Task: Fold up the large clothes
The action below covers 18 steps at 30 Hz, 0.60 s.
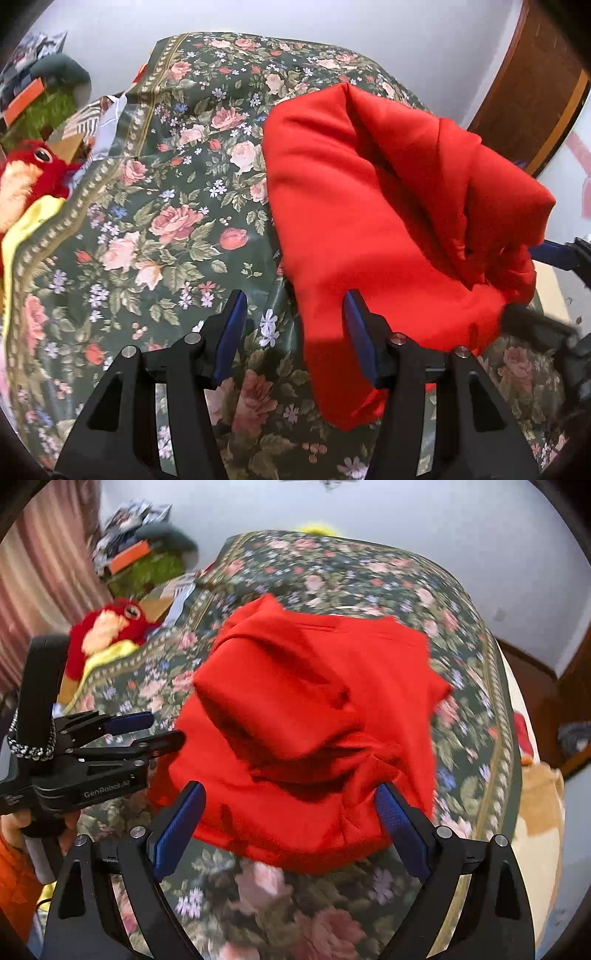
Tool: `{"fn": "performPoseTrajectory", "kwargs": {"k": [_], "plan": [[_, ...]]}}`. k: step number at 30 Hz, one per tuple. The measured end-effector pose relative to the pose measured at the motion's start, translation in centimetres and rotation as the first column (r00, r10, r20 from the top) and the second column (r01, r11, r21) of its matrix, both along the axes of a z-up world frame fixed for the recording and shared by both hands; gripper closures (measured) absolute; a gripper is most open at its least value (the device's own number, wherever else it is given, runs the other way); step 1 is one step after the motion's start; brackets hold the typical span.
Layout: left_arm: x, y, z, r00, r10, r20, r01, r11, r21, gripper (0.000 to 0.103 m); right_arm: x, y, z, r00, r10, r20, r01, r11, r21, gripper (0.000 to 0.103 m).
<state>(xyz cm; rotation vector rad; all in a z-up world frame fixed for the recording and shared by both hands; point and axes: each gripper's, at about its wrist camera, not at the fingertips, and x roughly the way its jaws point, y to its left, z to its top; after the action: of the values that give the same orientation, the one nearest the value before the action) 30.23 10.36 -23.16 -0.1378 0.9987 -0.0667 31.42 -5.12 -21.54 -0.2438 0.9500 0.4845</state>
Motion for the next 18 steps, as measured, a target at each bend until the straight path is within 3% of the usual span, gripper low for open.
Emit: {"fn": "performPoseTrajectory", "kwargs": {"k": [6,11,15,18], "plan": [[0.1,0.4,-0.6,1.0,-0.027,0.012,0.028,0.999,-0.022,0.049,1.1,2.5,-1.6,0.989,0.055,0.139,-0.028,0.981,-0.19,0.011],[0.2,0.7,-1.1,0.999,-0.031,0.018,0.032,0.999,-0.038,0.049,4.0,1.0,-0.6,0.973,0.034,0.229,0.021,0.972,-0.233,0.011],[0.2,0.6,-1.3,0.999,-0.032,0.027,0.033,0.999,-0.029,0.049,8.6,-2.6,0.1,0.972,-0.111,0.208,0.151,0.971,-0.187,0.011],[0.0,0.6,-1.3,0.999,-0.032,0.035,0.033,0.999,-0.025,0.048,12.0,-6.5,0.4,0.95,-0.275,0.144,0.293,0.948,-0.122,0.011]]}}
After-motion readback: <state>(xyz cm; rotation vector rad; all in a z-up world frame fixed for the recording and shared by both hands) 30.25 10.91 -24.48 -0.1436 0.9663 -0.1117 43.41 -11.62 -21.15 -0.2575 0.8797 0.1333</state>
